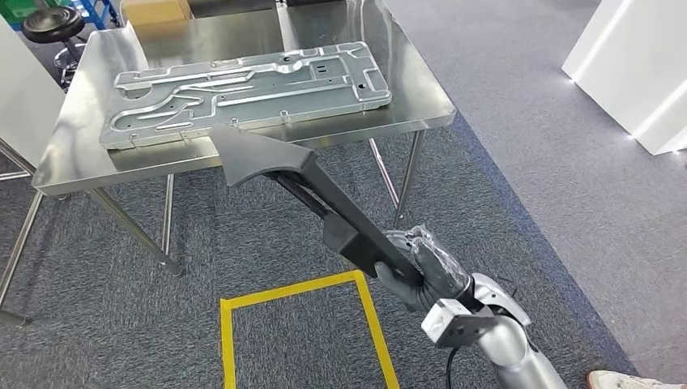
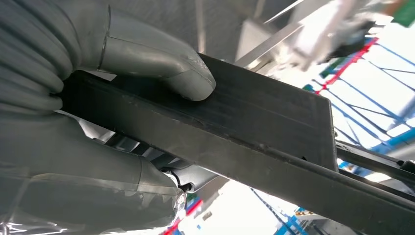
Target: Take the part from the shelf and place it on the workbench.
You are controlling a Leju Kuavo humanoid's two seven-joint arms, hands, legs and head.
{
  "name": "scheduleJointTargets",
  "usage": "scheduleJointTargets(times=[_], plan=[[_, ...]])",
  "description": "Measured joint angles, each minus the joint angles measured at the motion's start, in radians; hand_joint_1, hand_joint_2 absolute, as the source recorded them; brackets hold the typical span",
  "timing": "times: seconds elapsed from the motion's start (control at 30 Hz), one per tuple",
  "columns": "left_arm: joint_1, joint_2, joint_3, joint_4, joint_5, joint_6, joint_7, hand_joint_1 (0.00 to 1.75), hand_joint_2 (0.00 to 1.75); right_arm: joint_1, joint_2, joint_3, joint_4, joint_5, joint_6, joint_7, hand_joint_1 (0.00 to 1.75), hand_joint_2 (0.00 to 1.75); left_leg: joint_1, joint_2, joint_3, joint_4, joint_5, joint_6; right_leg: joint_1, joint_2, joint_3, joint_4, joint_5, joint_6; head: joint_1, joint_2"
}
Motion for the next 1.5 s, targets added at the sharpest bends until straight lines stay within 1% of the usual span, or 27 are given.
scheduleJointTargets(times=[0.07, 0.17, 0.23, 0.33, 0.37, 0.4, 0.43, 0.5, 0.53, 0.57, 0.63, 0.7, 0.77, 0.83, 0.87, 0.9, 0.93, 0.97, 1.03, 1.07, 1.1, 1.23, 1.3, 1.37, 1.4, 1.43, 1.5], plan=[[-0.001, 0.000, -0.001, 0.000, 0.005, 0.000, -0.002, 0.00, 1.75, -0.082, -0.030, 0.011, 0.037, 0.019, 0.001, 0.029, 1.75, 1.75, -0.003, 0.000, 0.032, -0.099, 0.044, 0.010, 0.004, 0.004, 0.003, 0.002, -0.007, 0.008, 0.000, 0.000], [0.001, -0.002, -0.007, 0.000, 0.007, -0.001, -0.006, 0.00, 1.75, -0.198, -0.078, 0.028, 0.102, 0.042, 0.017, 0.067, 1.75, 1.75, -0.003, -0.002, 0.036, -0.122, 0.044, 0.022, 0.004, 0.003, 0.000, 0.003, -0.012, 0.025, 0.000, 0.000], [-0.001, -0.004, -0.015, 0.000, 0.003, -0.002, -0.006, 0.00, 1.75, -0.300, -0.119, 0.046, 0.161, 0.063, 0.036, 0.095, 1.75, 1.75, -0.001, -0.002, 0.040, -0.128, 0.045, 0.031, 0.001, 0.000, -0.020, 0.042, -0.030, 0.037, 0.000, 0.000], [-0.005, -0.004, -0.027, 0.000, -0.004, -0.003, -0.007, 0.00, 1.75, -0.448, -0.170, 0.074, 0.253, 0.096, 0.065, 0.137, 1.75, 1.75, 0.000, -0.002, 0.045, -0.130, 0.040, 0.042, -0.005, -0.002, -0.128, 0.222, -0.093, 0.051, 0.000, 0.000], [-0.005, -0.004, -0.029, 0.000, -0.005, -0.004, -0.007, 0.00, 1.75, -0.500, -0.180, 0.092, 0.292, 0.107, 0.075, 0.149, 1.75, 1.75, 0.000, -0.003, 0.047, -0.129, 0.037, 0.042, -0.007, -0.002, -0.165, 0.272, -0.099, 0.053, 0.000, 0.000], [-0.006, -0.004, -0.032, 0.000, -0.008, -0.005, -0.006, 0.00, 1.75, -0.556, -0.189, 0.117, 0.338, 0.125, 0.082, 0.162, 1.75, 1.75, 0.000, -0.003, 0.050, -0.128, 0.033, 0.042, -0.009, -0.003, -0.187, 0.287, -0.085, 0.055, 0.000, 0.000], [-0.007, -0.004, -0.035, 0.000, -0.011, -0.006, -0.005, 0.00, 1.75, -0.617, -0.195, 0.143, 0.384, 0.145, 0.084, 0.174, 1.75, 1.75, 0.001, -0.003, 0.054, -0.126, 0.028, 0.040, -0.011, -0.004, -0.191, 0.265, -0.051, 0.055, 0.000, 0.000], [-0.010, -0.004, -0.042, 0.000, -0.020, -0.010, -0.001, 0.00, 1.75, -0.745, -0.200, 0.198, 0.480, 0.187, 0.081, 0.192, 1.75, 1.75, 0.000, -0.004, 0.066, -0.124, 0.018, 0.035, -0.014, -0.005, -0.154, 0.142, 0.041, 0.053, 0.000, 0.000], [-0.012, -0.005, -0.045, 0.000, -0.023, -0.011, 0.001, 0.00, 1.75, -0.804, -0.200, 0.224, 0.525, 0.199, 0.079, 0.196, 1.75, 1.75, -0.001, -0.005, 0.071, -0.123, 0.013, 0.031, -0.013, -0.005, -0.131, 0.082, 0.070, 0.050, 0.000, 0.000], [-0.015, -0.005, -0.047, 0.000, -0.025, -0.012, 0.003, 0.00, 1.75, -0.856, -0.200, 0.251, 0.571, 0.207, 0.076, 0.198, 1.75, 1.75, -0.002, -0.007, 0.073, -0.123, 0.009, 0.027, -0.010, -0.005, -0.115, 0.042, 0.083, 0.047, 0.000, 0.000], [-0.018, -0.005, -0.049, 0.000, -0.026, -0.013, 0.005, 0.00, 1.75, -0.926, -0.199, 0.295, 0.641, 0.212, 0.069, 0.199, 1.75, 1.75, -0.003, -0.011, 0.075, -0.126, 0.005, 0.017, -0.004, -0.006, -0.102, 0.016, 0.074, 0.038, 0.000, 0.000], [-0.019, -0.004, -0.050, 0.000, -0.027, -0.014, 0.006, 0.00, 1.75, -0.959, -0.198, 0.321, 0.679, 0.213, 0.065, 0.198, 1.75, 1.75, -0.003, -0.011, 0.078, -0.123, -0.005, 0.006, -0.009, -0.008, -0.091, 0.008, 0.068, 0.027, 0.000, 0.000], [-0.021, -0.003, -0.050, 0.000, -0.028, -0.014, 0.006, 0.00, 1.75, -0.981, -0.196, 0.338, 0.701, 0.211, 0.062, 0.196, 1.75, 1.75, -0.003, -0.010, 0.050, -0.059, -0.036, -0.005, -0.014, -0.012, -0.076, 0.001, 0.062, 0.015, 0.000, 0.000], [-0.024, -0.002, -0.050, 0.000, -0.028, -0.014, 0.006, 0.00, 1.75, -0.994, -0.193, 0.353, 0.720, 0.209, 0.057, 0.195, 1.75, 1.75, -0.001, -0.009, -0.028, 0.081, -0.082, -0.012, -0.010, -0.013, -0.066, 0.000, 0.052, 0.007, 0.000, 0.000], [-0.024, -0.002, -0.050, 0.000, -0.028, -0.014, 0.006, 0.00, 1.75, -0.997, -0.192, 0.360, 0.728, 0.209, 0.055, 0.195, 1.75, 1.75, -0.001, -0.009, -0.068, 0.141, -0.093, -0.013, -0.009, -0.012, -0.060, 0.000, 0.047, 0.005, 0.000, 0.000], [-0.024, -0.001, -0.050, 0.000, -0.027, -0.014, 0.006, 0.00, 1.75, -0.997, -0.191, 0.367, 0.736, 0.209, 0.054, 0.195, 1.75, 1.75, -0.001, -0.009, -0.094, 0.171, -0.085, -0.013, -0.008, -0.010, -0.053, 0.001, 0.041, 0.005, 0.000, 0.000], [-0.023, -0.001, -0.050, 0.000, -0.027, -0.014, 0.007, 0.00, 1.75, -0.997, -0.190, 0.373, 0.741, 0.209, 0.053, 0.195, 1.75, 1.75, -0.001, -0.009, -0.101, 0.159, -0.056, -0.013, -0.007, -0.009, -0.044, 0.001, 0.034, 0.005, 0.000, 0.000], [-0.022, 0.000, -0.050, 0.000, -0.027, -0.014, 0.007, 0.00, 1.75, -0.998, -0.189, 0.378, 0.746, 0.209, 0.053, 0.195, 1.75, 1.75, -0.001, -0.009, -0.088, 0.109, -0.010, -0.011, -0.007, -0.007, -0.033, 0.001, 0.026, 0.007, 0.000, 0.000], [-0.019, 0.000, -0.050, 0.000, -0.027, -0.014, 0.007, 0.00, 1.75, -1.002, -0.188, 0.385, 0.754, 0.208, 0.052, 0.195, 1.75, 1.75, -0.002, -0.009, -0.043, -0.028, 0.076, -0.005, -0.005, -0.005, -0.016, 0.002, 0.009, 0.014, 0.000, 0.000], [-0.018, 0.000, -0.050, 0.000, -0.027, -0.014, 0.007, 0.00, 1.75, -1.006, -0.188, 0.388, 0.759, 0.208, 0.051, 0.195, 1.75, 1.75, -0.002, -0.009, -0.023, -0.078, 0.093, -0.001, -0.003, -0.004, -0.012, 0.004, 0.003, 0.019, 0.000, 0.000], [-0.017, 0.000, -0.050, 0.000, -0.027, -0.014, 0.007, 0.00, 1.75, -1.009, -0.188, 0.392, 0.763, 0.208, 0.050, 0.195, 1.75, 1.75, -0.003, -0.009, -0.013, -0.104, 0.094, 0.004, -0.001, -0.003, -0.012, 0.004, -0.001, 0.023, 0.000, 0.000], [-0.018, -0.002, -0.050, 0.000, -0.028, -0.015, 0.007, 0.00, 1.75, -1.016, -0.186, 0.399, 0.771, 0.208, 0.049, 0.195, 1.75, 1.75, 0.001, -0.011, 0.004, -0.123, 0.076, 0.025, -0.002, -0.003, -0.019, 0.023, -0.021, 0.043, 0.000, 0.000], [-0.019, -0.003, -0.050, 0.000, -0.029, -0.015, 0.007, 0.00, 1.75, -1.022, -0.186, 0.399, 0.773, 0.208, 0.049, 0.194, 1.75, 1.75, 0.005, -0.012, 0.014, -0.129, 0.071, 0.034, -0.004, -0.005, -0.070, 0.119, -0.061, 0.052, 0.000, 0.000], [-0.018, -0.003, -0.050, 0.000, -0.029, -0.015, 0.007, 0.00, 1.75, -1.023, -0.186, 0.402, 0.777, 0.208, 0.049, 0.195, 1.75, 1.75, 0.005, -0.012, 0.023, -0.129, 0.061, 0.039, -0.006, -0.005, -0.157, 0.256, -0.101, 0.057, 0.000, 0.000], [-0.017, -0.003, -0.050, 0.000, -0.029, -0.015, 0.007, 0.00, 1.75, -1.020, -0.186, 0.403, 0.779, 0.208, 0.049, 0.195, 1.75, 1.75, 0.005, -0.013, 0.029, -0.128, 0.056, 0.039, -0.007, -0.005, -0.191, 0.297, -0.101, 0.058, 0.000, 0.000], [-0.016, -0.003, -0.050, 0.000, -0.029, -0.015, 0.007, 0.00, 1.75, -1.018, -0.186, 0.405, 0.781, 0.208, 0.049, 0.195, 1.75, 1.75, 0.005, -0.014, 0.036, -0.128, 0.050, 0.039, -0.008, -0.005, -0.206, 0.299, -0.078, 0.058, 0.000, 0.000], [-0.015, -0.003, -0.050, 0.000, -0.029, -0.016, 0.007, 0.00, 1.75, -1.019, -0.186, 0.407, 0.784, 0.207, 0.049, 0.195, 1.75, 1.75, 0.004, -0.016, 0.055, -0.127, 0.036, 0.035, -0.008, -0.005, -0.181, 0.190, 0.021, 0.051, 0.000, 0.000]])
